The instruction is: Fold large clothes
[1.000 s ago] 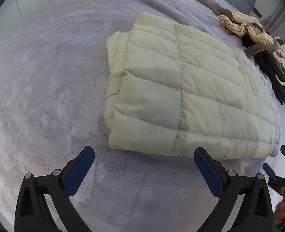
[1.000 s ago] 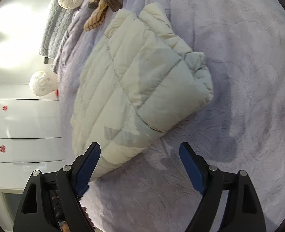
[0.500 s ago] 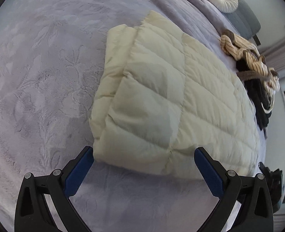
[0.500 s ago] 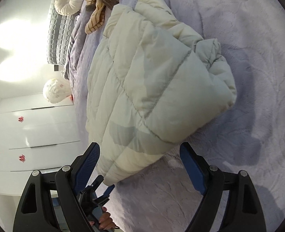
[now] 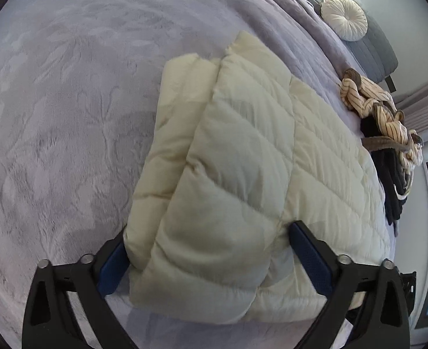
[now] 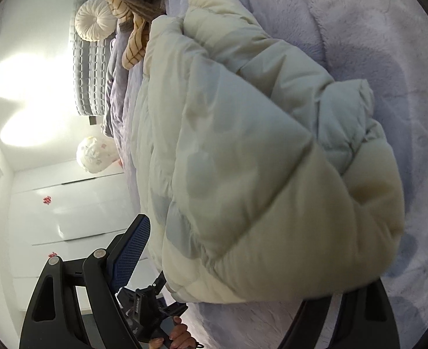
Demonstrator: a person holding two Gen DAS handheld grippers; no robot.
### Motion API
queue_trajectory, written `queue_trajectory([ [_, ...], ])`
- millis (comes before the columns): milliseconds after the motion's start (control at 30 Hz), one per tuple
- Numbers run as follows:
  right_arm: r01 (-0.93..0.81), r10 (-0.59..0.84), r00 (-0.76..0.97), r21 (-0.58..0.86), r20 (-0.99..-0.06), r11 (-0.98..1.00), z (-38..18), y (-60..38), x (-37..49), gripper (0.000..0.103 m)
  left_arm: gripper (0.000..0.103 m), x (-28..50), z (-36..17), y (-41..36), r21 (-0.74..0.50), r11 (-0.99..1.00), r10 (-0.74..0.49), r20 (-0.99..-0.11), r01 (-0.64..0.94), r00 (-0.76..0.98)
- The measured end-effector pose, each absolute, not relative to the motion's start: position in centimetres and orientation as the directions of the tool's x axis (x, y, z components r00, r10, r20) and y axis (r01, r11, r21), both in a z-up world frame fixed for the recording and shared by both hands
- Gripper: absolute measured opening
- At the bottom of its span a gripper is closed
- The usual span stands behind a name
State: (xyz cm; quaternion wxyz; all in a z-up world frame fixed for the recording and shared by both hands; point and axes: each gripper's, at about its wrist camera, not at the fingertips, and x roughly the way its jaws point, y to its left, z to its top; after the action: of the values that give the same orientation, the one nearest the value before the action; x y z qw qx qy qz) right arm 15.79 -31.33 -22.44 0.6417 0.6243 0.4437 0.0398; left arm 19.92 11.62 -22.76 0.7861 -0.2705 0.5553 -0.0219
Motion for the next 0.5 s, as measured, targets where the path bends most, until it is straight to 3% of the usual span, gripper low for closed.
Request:
queue_trajectory([
  [67, 0.521, 0.610, 0.597, 0.830, -0.522, 0.200, -22.7, -31.4, 15.9, 0.069, 0.074, 20.4, -22.5, 11.5, -0.447, 0.855, -0.331, -0.860, -0.263, 0.388],
  [100, 0.525, 0.614, 0.596, 0.830, -0.517, 0.189, -22.9, -31.5, 15.9, 0.065, 0.059, 20.6, -22.4, 11.5, -0.456, 0.855, -0.344, -0.856, -0.249, 0.387],
  [133, 0.522, 0.620, 0.601, 0.835, -0.504, 0.172, -23.1, -31.6, 15.9, 0.053, 0.043, 20.9, -22.2, 11.3, -0.467, 0.855, -0.361, -0.849, -0.225, 0.386],
  [167, 0.515, 0.627, 0.608, 0.843, -0.488, 0.157, -23.2, -31.7, 15.9, 0.040, 0.039, 21.1, -21.9, 11.0, -0.467, 0.860, -0.367, -0.846, -0.205, 0.388],
  [200, 0.505, 0.631, 0.615, 0.851, -0.474, 0.146, -23.1, -31.7, 15.9, 0.035, 0.035, 21.2, -21.5, 10.7, -0.459, 0.870, -0.364, -0.845, -0.182, 0.391],
  [267, 0.486, 0.635, 0.624, 0.862, -0.457, 0.143, -22.7, -31.7, 16.0, 0.027, 0.031, 21.2, -20.5, 10.1, -0.443, 0.886, -0.359, -0.843, -0.139, 0.401],
  [500, 0.443, 0.641, 0.653, 0.890, -0.402, 0.107, -21.2, -32.0, 14.8, 0.026, 0.031, 19.5, -17.9, 10.2, -0.474, 0.877, -0.402, -0.818, -0.084, 0.412],
])
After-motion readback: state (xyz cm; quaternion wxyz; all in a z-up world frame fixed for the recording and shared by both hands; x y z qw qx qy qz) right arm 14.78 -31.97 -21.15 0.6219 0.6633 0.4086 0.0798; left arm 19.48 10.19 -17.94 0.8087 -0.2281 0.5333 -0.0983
